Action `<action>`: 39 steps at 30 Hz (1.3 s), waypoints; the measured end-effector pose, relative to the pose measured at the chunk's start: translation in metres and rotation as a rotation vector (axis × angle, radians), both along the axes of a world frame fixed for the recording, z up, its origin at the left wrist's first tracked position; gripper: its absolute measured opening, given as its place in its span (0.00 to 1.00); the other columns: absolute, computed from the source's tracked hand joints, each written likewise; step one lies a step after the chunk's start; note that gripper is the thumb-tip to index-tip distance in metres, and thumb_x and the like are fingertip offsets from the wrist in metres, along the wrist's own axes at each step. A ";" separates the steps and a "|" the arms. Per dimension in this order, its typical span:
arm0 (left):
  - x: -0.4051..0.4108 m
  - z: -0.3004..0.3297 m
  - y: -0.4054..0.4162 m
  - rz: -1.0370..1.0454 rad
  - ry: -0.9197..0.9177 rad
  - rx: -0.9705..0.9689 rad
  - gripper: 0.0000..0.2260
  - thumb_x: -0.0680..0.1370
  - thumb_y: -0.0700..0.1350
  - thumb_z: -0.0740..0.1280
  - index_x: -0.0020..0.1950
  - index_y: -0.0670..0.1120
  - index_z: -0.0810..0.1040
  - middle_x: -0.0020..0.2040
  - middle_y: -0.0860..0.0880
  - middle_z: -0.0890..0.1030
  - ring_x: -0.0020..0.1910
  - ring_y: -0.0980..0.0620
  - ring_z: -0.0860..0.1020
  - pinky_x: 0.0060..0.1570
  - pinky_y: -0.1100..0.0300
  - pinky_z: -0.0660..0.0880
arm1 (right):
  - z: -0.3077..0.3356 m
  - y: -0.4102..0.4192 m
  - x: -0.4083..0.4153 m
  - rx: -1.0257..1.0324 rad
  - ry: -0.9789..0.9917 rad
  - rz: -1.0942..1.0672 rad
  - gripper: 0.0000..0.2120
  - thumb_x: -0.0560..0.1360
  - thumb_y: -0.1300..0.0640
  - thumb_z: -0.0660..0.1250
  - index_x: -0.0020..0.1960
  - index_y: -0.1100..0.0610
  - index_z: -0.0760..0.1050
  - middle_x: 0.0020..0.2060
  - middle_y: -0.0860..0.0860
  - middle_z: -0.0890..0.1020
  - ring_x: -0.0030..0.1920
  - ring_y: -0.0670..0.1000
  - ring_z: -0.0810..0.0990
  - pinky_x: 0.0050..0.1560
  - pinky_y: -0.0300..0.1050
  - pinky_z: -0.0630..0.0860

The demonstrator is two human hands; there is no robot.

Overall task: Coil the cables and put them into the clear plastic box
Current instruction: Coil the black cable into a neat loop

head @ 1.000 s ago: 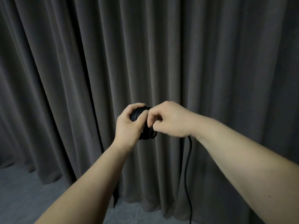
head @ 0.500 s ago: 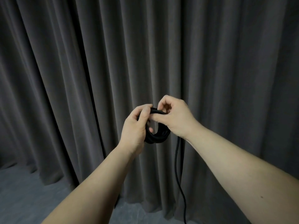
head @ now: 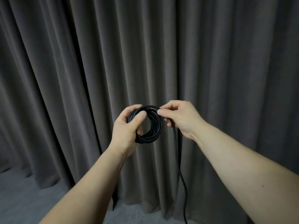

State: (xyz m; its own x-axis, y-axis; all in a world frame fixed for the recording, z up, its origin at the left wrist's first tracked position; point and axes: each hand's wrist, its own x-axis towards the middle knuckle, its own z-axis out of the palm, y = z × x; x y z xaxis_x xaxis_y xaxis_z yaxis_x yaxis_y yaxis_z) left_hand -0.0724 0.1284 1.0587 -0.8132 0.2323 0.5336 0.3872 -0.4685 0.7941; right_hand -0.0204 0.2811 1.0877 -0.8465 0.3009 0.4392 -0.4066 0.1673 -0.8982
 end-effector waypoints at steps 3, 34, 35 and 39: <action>0.000 0.000 0.001 -0.018 0.005 0.011 0.11 0.69 0.39 0.69 0.50 0.49 0.79 0.33 0.51 0.77 0.22 0.55 0.65 0.26 0.63 0.66 | -0.004 -0.002 -0.003 0.100 0.040 -0.110 0.05 0.72 0.62 0.72 0.38 0.55 0.81 0.30 0.50 0.79 0.31 0.47 0.76 0.29 0.40 0.73; 0.005 0.007 -0.003 0.054 -0.033 0.068 0.12 0.77 0.32 0.65 0.53 0.48 0.79 0.34 0.51 0.77 0.25 0.55 0.67 0.27 0.63 0.69 | -0.008 -0.021 0.019 1.140 -0.035 -0.210 0.55 0.63 0.34 0.73 0.75 0.35 0.38 0.65 0.45 0.61 0.60 0.54 0.73 0.57 0.45 0.73; 0.005 0.007 -0.003 0.051 -0.042 0.080 0.11 0.77 0.33 0.65 0.53 0.48 0.79 0.35 0.51 0.77 0.25 0.56 0.67 0.27 0.63 0.69 | -0.009 -0.022 0.017 1.113 -0.028 -0.223 0.54 0.62 0.34 0.74 0.75 0.35 0.40 0.63 0.45 0.62 0.59 0.53 0.74 0.56 0.45 0.74; 0.006 0.008 -0.007 0.030 -0.032 0.092 0.11 0.73 0.37 0.70 0.54 0.48 0.80 0.39 0.51 0.79 0.27 0.57 0.70 0.31 0.63 0.71 | -0.011 -0.027 0.016 0.975 -0.034 -0.218 0.54 0.60 0.33 0.75 0.75 0.36 0.45 0.57 0.43 0.65 0.57 0.48 0.72 0.55 0.43 0.74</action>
